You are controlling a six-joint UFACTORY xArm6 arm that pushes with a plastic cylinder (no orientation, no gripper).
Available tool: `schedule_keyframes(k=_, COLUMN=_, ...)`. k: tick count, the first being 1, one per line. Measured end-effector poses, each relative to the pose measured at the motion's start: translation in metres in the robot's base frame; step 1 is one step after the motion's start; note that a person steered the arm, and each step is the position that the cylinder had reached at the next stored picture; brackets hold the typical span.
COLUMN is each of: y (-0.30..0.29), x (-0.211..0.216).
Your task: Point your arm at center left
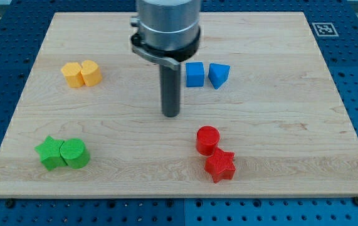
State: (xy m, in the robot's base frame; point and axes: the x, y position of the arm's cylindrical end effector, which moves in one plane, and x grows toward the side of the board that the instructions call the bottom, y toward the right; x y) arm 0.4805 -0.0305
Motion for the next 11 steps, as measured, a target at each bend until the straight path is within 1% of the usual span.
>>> schedule_keyframes(k=1, y=-0.032, x=0.000)
schedule_keyframes(k=2, y=-0.080, x=-0.001)
schedule_keyframes(k=3, y=-0.133, x=-0.016)
schedule_keyframes(k=4, y=-0.176, x=-0.051)
schedule_keyframes(k=5, y=-0.179, x=-0.052)
schedule_keyframes(k=6, y=-0.179, x=-0.036)
schedule_keyframes(k=7, y=-0.192, x=-0.025)
schedule_keyframes(k=9, y=-0.231, x=-0.068)
schedule_keyframes(k=10, y=-0.229, x=-0.068)
schedule_keyframes(k=11, y=-0.181, x=-0.078)
